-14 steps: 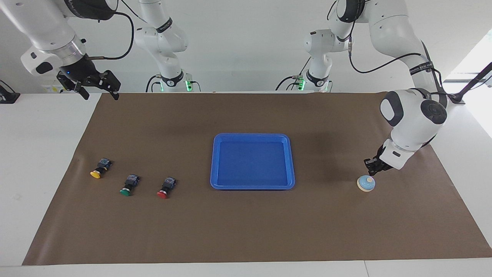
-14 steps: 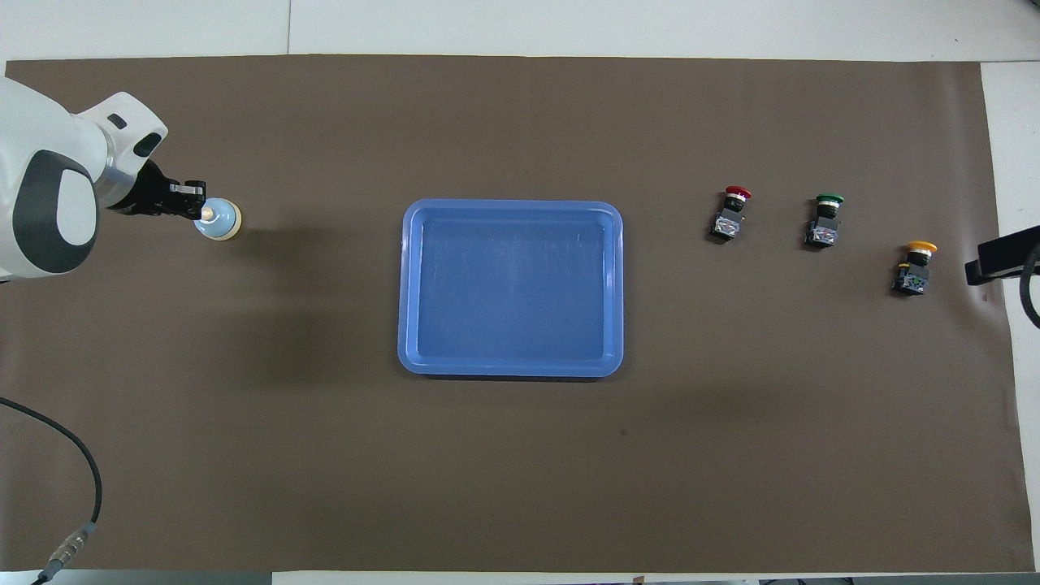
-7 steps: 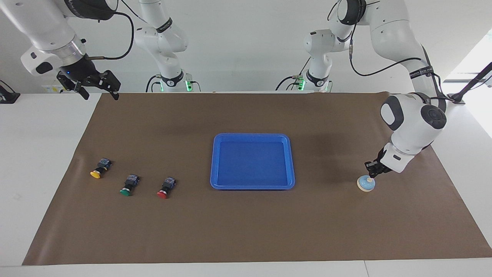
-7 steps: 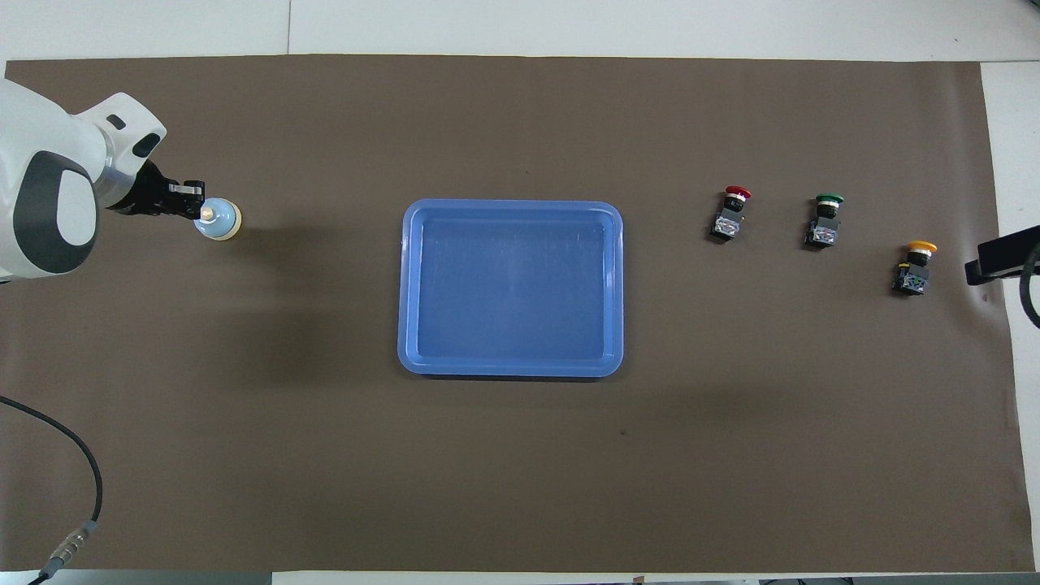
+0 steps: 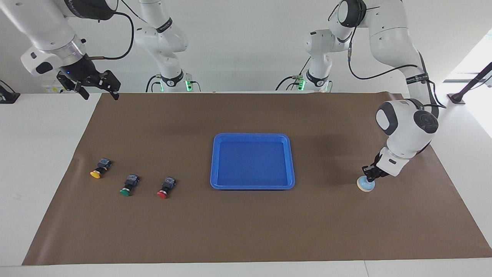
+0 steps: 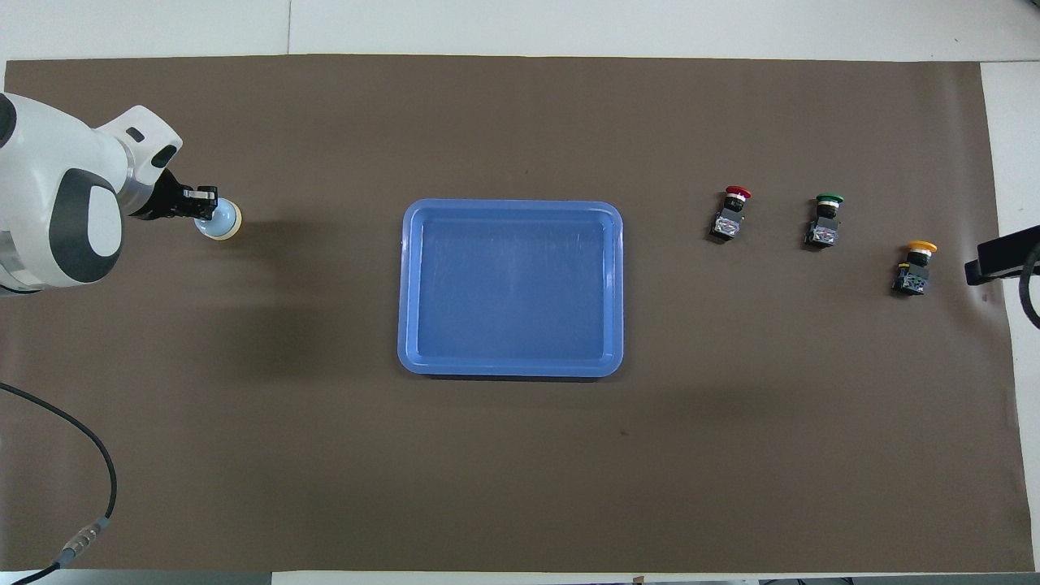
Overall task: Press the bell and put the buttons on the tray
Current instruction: 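Press down on the bell top with the left gripper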
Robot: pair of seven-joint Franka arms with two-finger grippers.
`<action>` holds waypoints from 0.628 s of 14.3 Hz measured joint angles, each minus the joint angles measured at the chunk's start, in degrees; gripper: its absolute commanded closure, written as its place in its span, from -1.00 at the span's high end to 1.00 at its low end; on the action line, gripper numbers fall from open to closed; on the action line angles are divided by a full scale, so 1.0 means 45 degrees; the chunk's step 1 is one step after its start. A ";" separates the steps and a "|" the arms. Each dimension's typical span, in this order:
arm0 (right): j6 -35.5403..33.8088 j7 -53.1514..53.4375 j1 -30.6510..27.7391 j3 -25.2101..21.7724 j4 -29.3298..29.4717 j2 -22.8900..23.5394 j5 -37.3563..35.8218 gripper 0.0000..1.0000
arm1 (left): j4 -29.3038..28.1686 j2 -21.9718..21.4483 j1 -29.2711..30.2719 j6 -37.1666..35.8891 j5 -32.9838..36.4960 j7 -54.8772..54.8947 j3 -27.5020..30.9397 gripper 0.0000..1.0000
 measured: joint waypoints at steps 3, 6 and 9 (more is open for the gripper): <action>0.0000 0.0000 0.0000 0.0000 0.0000 0.0000 0.0000 1.00 | -0.0321 -0.0165 0.0003 0.0400 0.0000 0.0002 -0.0003 -1.00; 0.0000 0.0000 0.0000 0.0000 0.0000 0.0000 0.0000 1.00 | -0.0326 -0.0173 0.0003 0.0403 0.0000 0.0009 -0.0006 -1.00; 0.0000 0.0000 0.0000 0.0000 0.0000 0.0000 0.0000 1.00 | -0.0232 -0.0240 0.0015 0.0044 0.0003 0.0016 0.0003 -1.00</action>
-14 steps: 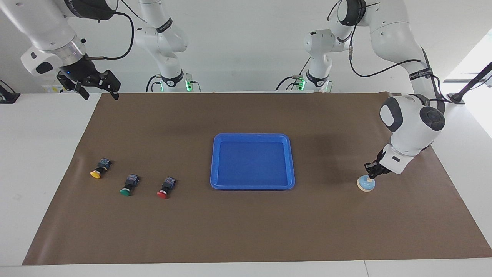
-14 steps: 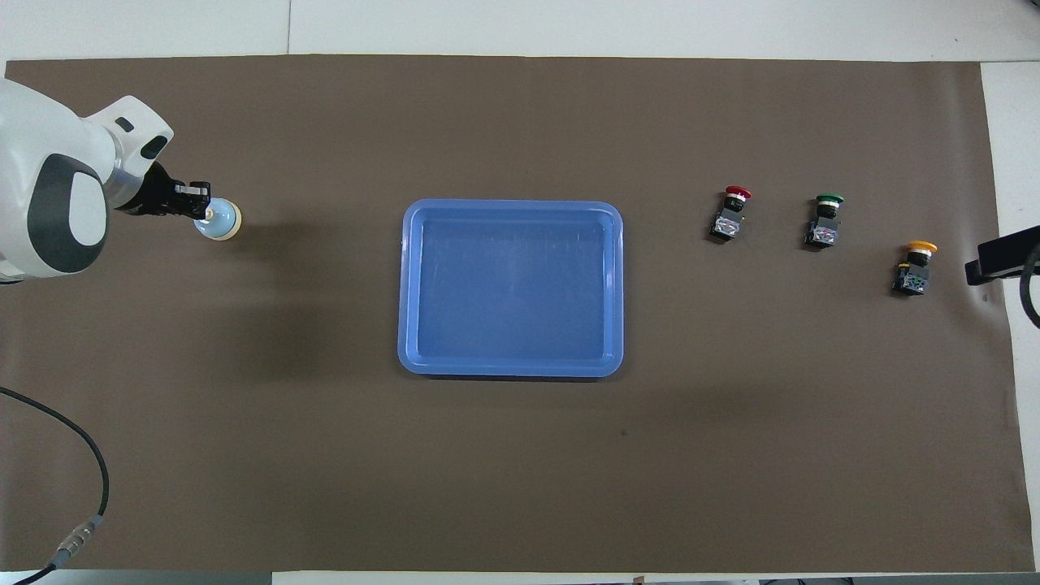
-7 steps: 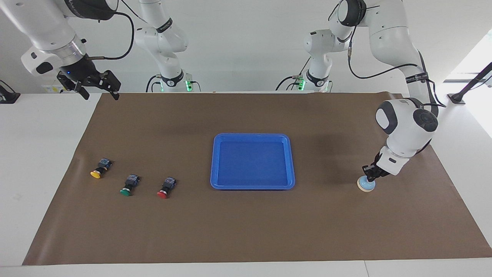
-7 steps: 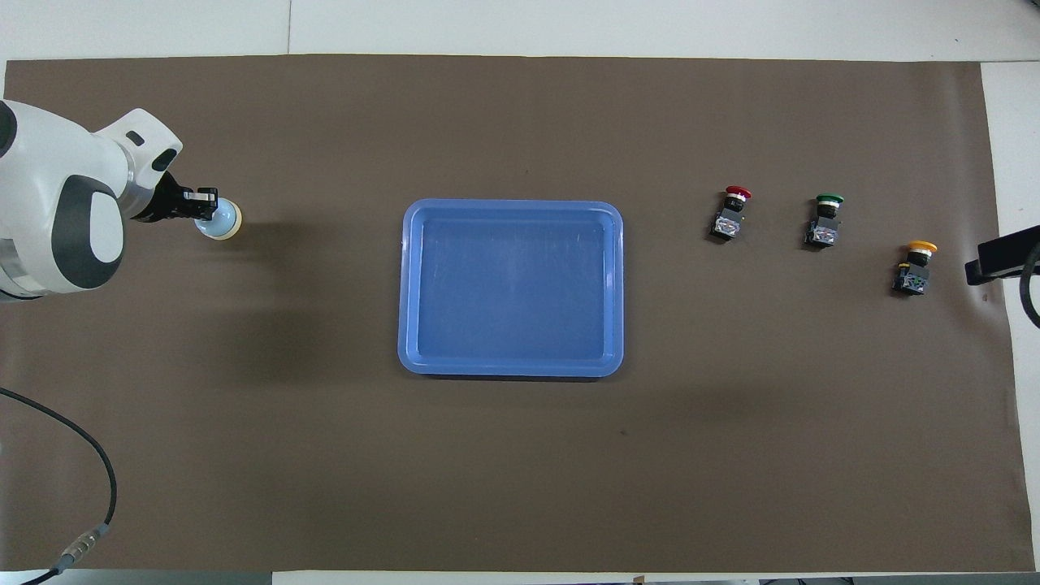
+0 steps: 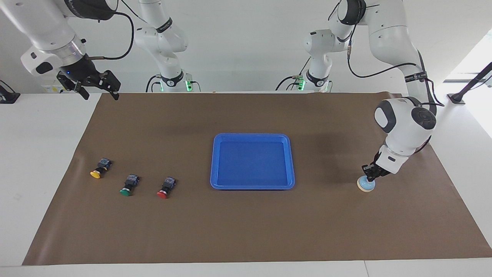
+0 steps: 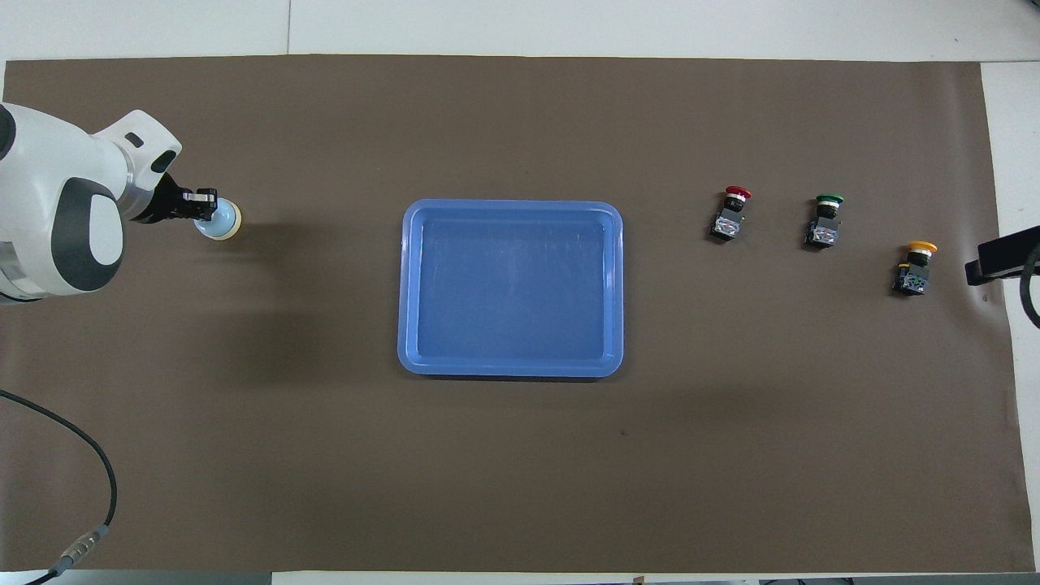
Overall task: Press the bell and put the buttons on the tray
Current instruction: 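Press down on the bell top with the left gripper, then lift the left gripper off the bell and draw it back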
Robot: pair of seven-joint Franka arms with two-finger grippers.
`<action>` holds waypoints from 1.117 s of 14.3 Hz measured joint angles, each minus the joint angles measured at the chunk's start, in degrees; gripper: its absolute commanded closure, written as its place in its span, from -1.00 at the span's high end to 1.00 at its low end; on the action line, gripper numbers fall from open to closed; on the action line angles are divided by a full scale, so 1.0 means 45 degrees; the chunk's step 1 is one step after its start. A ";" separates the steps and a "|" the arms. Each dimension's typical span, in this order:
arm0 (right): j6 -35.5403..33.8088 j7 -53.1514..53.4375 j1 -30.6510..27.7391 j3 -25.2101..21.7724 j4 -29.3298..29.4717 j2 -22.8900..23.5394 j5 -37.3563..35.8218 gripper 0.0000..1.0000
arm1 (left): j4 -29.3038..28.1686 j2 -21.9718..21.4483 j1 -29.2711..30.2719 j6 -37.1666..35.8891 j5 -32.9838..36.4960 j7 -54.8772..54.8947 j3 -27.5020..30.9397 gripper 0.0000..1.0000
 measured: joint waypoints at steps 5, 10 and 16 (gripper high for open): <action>0.0000 0.0000 0.0000 0.0000 0.0000 0.0000 0.0000 1.00 | 0.0597 -0.1629 0.0074 -0.2250 0.0002 0.0001 -0.0001 -0.27; 0.0000 0.0000 -0.0005 -0.0004 -0.0001 0.0000 0.0000 1.00 | 0.0674 -0.3690 0.0071 -0.4059 0.0002 -0.0004 -0.0055 1.00; 0.0000 0.0000 -0.0052 -0.0116 -0.0010 0.0000 0.0000 1.00 | 0.0667 -0.5309 -0.0036 -0.6116 0.0003 -0.0440 -0.0229 1.00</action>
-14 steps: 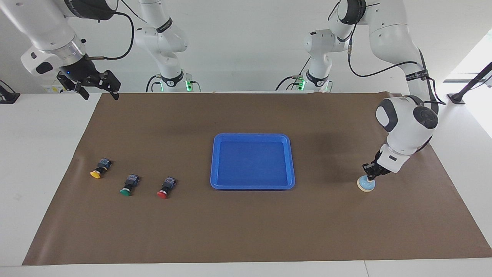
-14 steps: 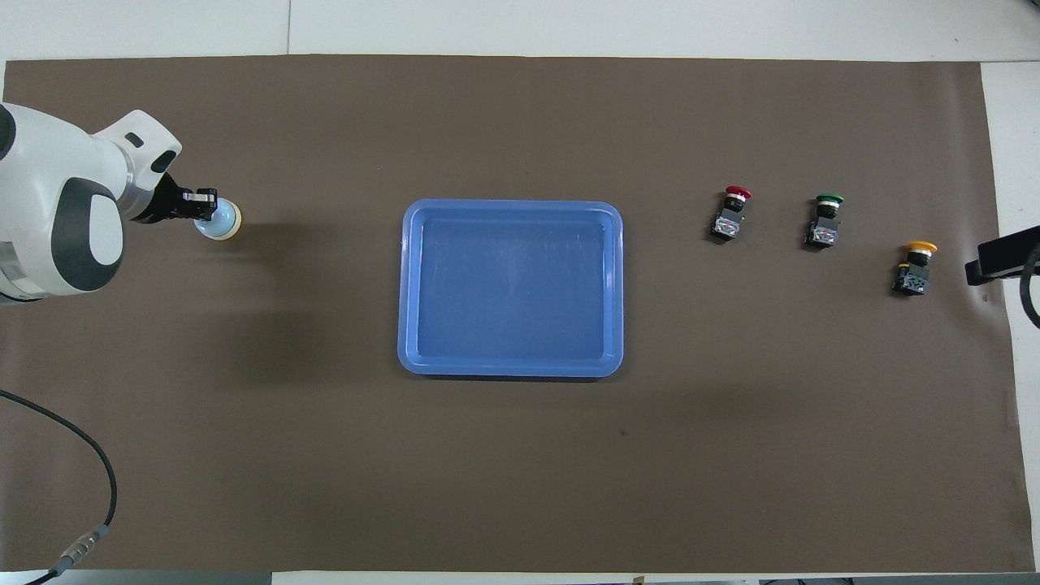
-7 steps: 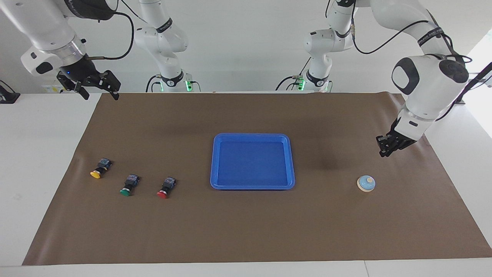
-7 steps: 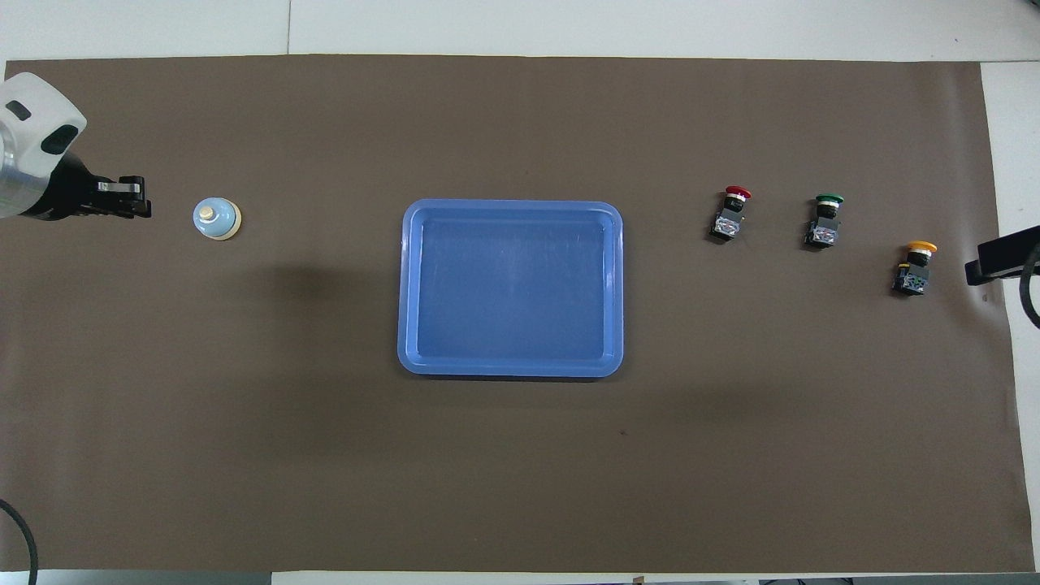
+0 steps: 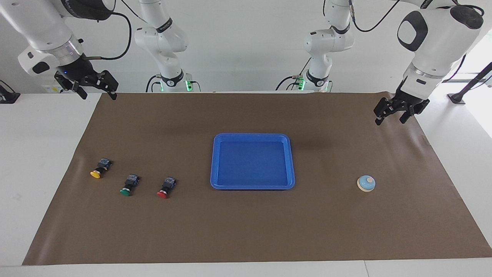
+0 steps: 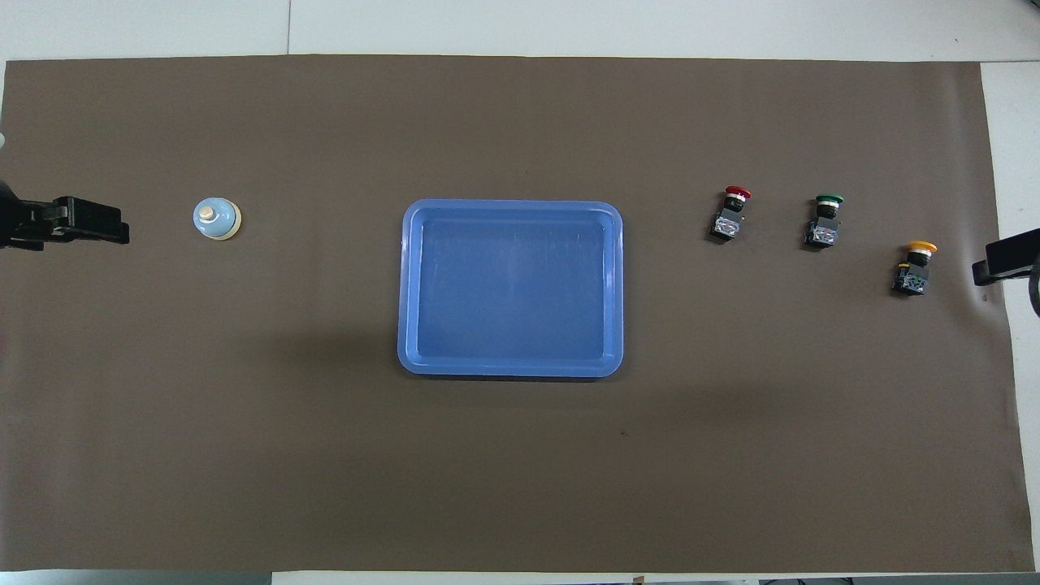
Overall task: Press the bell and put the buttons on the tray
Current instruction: 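Lift the left gripper off the bell and draw it back, then reach the right gripper to the red-capped button and grasp it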
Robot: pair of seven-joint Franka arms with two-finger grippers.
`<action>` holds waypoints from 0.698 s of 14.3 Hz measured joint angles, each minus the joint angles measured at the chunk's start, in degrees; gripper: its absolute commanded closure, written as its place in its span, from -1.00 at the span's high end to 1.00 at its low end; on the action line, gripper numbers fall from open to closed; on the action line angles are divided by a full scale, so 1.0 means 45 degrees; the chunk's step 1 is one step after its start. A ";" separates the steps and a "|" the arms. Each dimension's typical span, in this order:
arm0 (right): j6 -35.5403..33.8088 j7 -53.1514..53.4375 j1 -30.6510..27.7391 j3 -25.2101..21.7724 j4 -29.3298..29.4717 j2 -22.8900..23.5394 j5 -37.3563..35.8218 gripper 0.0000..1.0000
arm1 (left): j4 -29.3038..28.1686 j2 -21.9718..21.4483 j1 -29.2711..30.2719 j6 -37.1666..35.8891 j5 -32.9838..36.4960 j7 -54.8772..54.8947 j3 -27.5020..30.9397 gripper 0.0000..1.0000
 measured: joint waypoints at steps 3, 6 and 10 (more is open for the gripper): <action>-0.0037 0.0000 0.0000 0.0000 -0.0004 0.0000 0.0000 1.00 | 0.0292 -0.0029 -0.0218 -0.1109 0.0000 -0.0088 -0.0021 1.00; -0.0092 0.0000 0.0000 0.0007 -0.0006 0.0000 0.0000 1.00 | 0.0816 -0.0034 -0.0221 -0.2147 0.0000 -0.0090 -0.0013 1.00; 0.0057 0.0569 0.0056 0.0150 -0.0033 -0.0004 0.0000 1.00 | 0.1070 -0.0037 -0.0221 -0.2715 0.0000 -0.0090 -0.0019 1.00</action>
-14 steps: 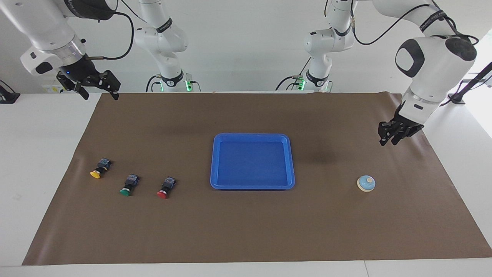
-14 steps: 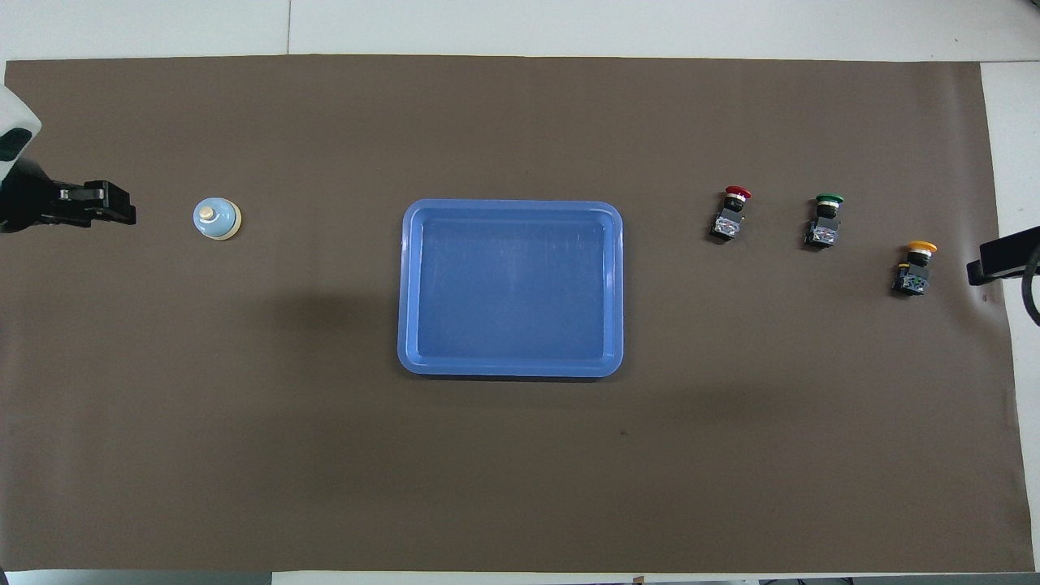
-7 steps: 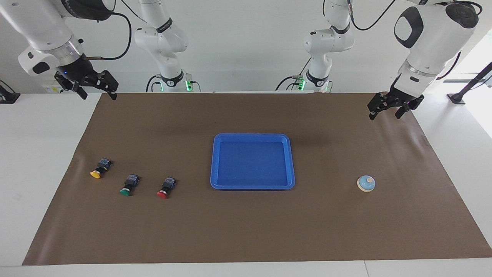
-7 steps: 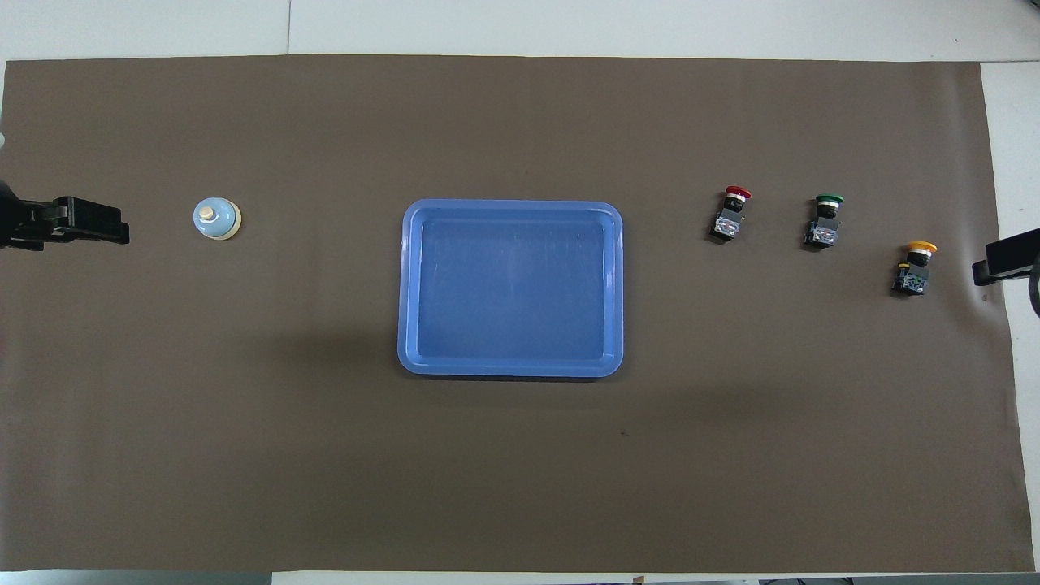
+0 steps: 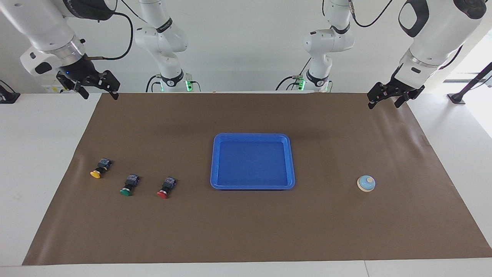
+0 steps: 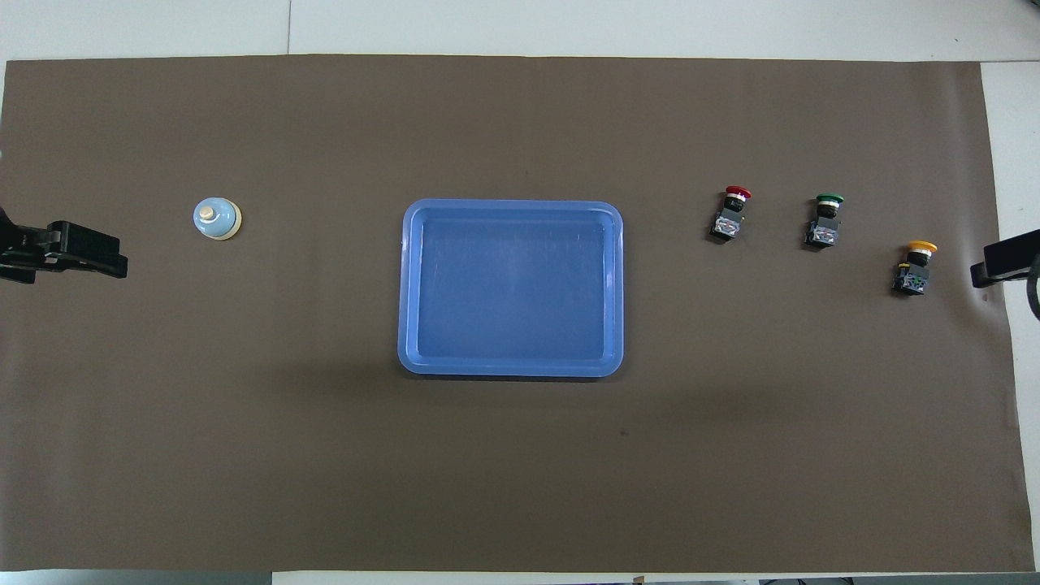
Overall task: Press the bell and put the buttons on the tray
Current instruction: 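Reach the right gripper to the red-capped button and grasp it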
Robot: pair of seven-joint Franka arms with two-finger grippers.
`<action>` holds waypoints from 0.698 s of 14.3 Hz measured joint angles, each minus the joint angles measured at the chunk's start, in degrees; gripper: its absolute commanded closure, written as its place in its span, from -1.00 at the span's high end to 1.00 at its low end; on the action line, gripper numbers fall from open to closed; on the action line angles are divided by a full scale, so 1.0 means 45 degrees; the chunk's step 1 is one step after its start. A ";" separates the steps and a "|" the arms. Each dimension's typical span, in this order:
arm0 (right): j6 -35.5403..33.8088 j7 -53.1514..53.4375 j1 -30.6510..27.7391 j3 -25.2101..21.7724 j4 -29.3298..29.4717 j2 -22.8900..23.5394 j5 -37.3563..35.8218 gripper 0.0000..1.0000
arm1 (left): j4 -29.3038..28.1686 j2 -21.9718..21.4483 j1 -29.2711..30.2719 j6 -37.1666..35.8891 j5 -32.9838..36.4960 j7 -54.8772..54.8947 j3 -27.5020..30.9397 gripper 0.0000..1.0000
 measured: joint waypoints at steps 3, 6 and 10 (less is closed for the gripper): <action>0.1102 0.1343 0.0594 0.0164 -0.0595 -0.0033 0.0000 1.00 | 0.0001 0.0000 0.0000 -0.0197 0.0000 0.0000 -0.0009 1.00; 0.2493 0.2604 0.1289 0.0197 -0.1646 -0.0044 0.0000 1.00 | 0.0007 0.0000 0.0000 -0.0229 0.0000 0.0003 -0.0014 1.00; 0.4190 0.4446 0.2022 0.0214 -0.2803 0.0377 0.0000 1.00 | 0.0006 0.0000 0.0000 -0.0334 0.0000 0.0009 -0.0020 1.00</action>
